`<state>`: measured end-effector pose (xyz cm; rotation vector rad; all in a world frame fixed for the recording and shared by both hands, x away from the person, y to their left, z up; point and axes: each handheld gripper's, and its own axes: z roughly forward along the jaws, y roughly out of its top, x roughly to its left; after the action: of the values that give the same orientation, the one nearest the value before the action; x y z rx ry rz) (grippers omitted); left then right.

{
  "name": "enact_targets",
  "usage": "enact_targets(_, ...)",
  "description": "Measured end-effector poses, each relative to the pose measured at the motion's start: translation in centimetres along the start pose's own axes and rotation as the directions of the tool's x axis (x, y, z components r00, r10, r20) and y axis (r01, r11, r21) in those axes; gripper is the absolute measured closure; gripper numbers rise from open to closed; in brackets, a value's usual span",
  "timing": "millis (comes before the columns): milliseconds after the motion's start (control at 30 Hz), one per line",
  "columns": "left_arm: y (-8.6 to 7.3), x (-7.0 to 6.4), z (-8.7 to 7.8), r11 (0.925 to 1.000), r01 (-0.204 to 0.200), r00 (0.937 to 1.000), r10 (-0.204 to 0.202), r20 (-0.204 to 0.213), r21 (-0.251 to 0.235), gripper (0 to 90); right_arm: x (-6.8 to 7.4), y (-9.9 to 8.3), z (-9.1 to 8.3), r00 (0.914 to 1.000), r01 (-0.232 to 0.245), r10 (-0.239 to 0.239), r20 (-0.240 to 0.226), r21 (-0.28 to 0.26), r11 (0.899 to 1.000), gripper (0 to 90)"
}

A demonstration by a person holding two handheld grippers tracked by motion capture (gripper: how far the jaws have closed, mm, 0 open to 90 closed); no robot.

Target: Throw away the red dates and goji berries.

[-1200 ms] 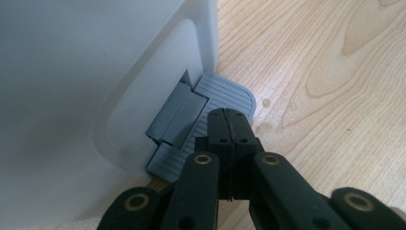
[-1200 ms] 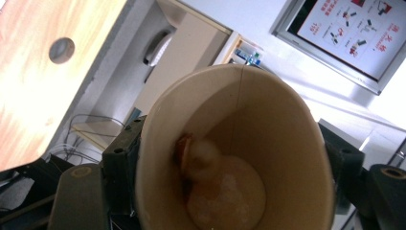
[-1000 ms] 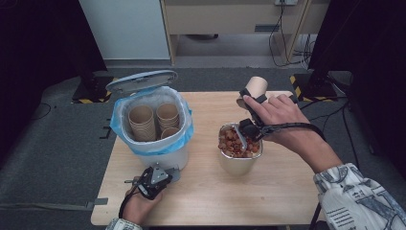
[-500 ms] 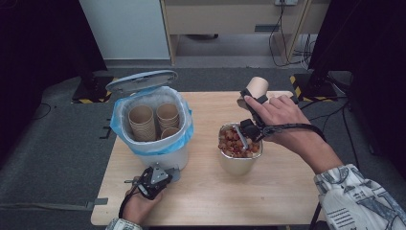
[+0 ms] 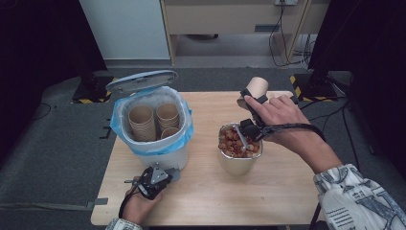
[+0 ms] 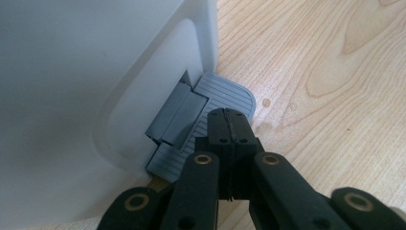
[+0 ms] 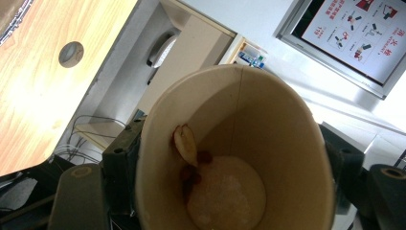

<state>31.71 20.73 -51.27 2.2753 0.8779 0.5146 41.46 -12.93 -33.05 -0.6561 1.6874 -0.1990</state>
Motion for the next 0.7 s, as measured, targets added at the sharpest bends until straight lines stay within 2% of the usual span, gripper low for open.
enact_targets(467, 0.00, 0.00, 0.00, 1.0000, 0.000, 1.0000, 0.000, 0.000, -0.001, 89.8, -0.24, 0.00, 0.02, 0.9999, -0.014, 0.014, 0.006, -0.008, 1.000, 28.0)
enact_targets(700, 0.00, 0.00, 0.00, 1.0000, 0.000, 1.0000, 0.000, 0.000, 0.000, 89.8, -0.39, -0.18, 0.28, 0.9977, -0.067, 0.067, 0.002, -0.018, 0.998, 28.0)
